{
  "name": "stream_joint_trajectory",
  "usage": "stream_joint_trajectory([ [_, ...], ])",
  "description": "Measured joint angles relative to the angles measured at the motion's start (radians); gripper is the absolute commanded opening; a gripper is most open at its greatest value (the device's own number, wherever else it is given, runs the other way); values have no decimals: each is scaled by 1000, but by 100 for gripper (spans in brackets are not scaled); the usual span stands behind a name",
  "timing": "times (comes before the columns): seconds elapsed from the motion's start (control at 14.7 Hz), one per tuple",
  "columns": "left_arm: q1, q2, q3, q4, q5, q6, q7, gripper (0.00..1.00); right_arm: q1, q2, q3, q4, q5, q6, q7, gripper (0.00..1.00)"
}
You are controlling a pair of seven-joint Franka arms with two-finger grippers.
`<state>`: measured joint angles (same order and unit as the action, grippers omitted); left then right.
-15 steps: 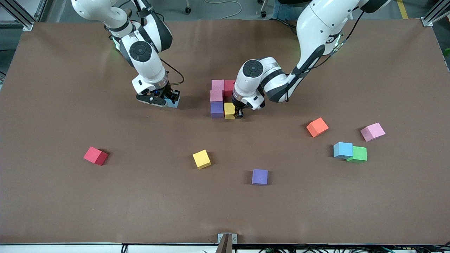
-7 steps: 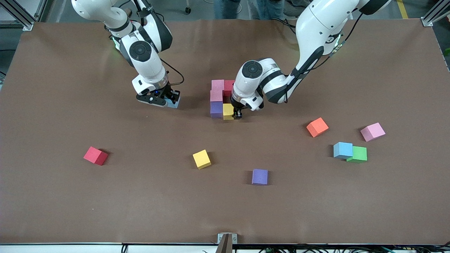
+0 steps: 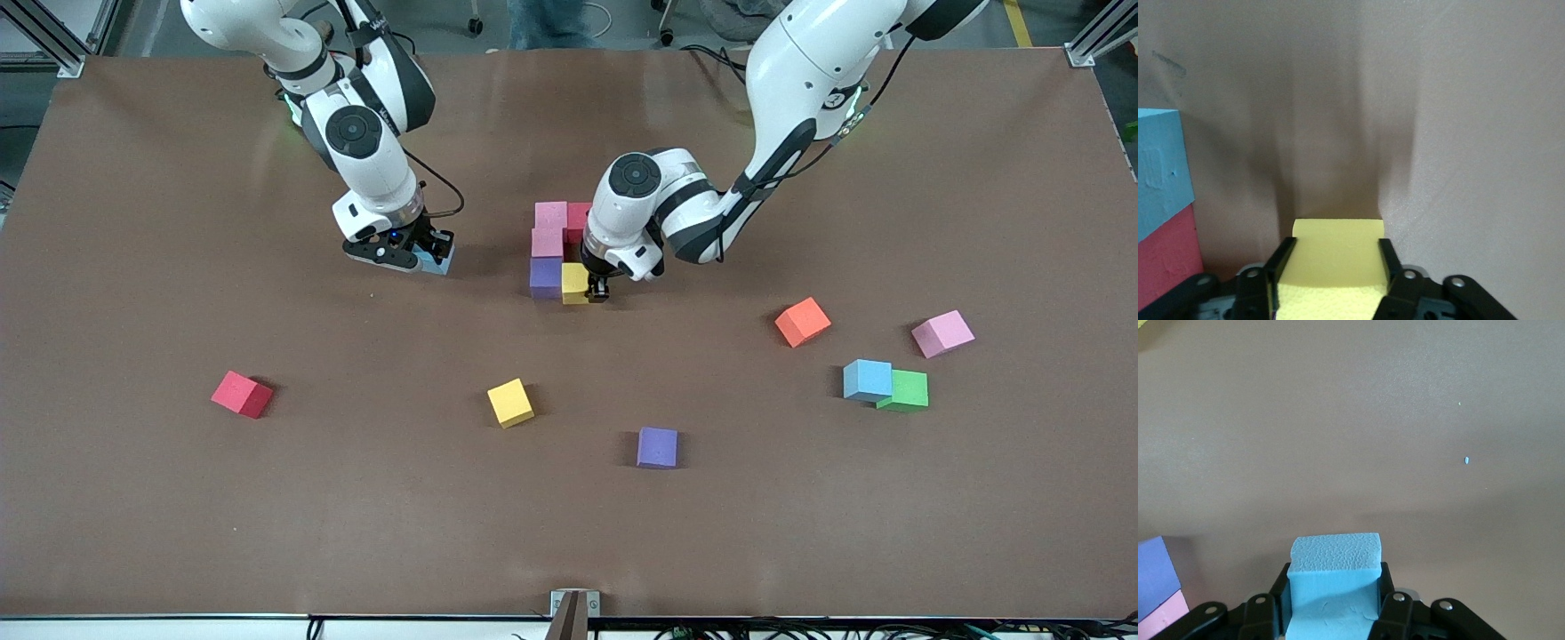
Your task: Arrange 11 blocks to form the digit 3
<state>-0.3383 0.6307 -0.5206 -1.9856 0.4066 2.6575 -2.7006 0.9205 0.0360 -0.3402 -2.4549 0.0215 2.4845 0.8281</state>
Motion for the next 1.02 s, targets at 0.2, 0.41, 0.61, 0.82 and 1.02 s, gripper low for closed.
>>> stream_joint_trajectory([
  [0.2,0,8,2,4,10,0,1,100,-1,0,0,0,0,0,0,1],
  [0.41,4,1,2,25,64,-34,1,100,-1,1,0,0,0,0,0,1],
  [0.61,5,-41,-1,65,76,-119,24,100,-1,2,0,0,-1,2,0,1],
  [0.82,5,-104,-15,125,76,-278,88,100,-1,13,2,15,-2,10,-8,0],
  [1.02,6,-133,-24,226,75,-459,192,100,0,61,8,116,-2,-20,-53,0],
])
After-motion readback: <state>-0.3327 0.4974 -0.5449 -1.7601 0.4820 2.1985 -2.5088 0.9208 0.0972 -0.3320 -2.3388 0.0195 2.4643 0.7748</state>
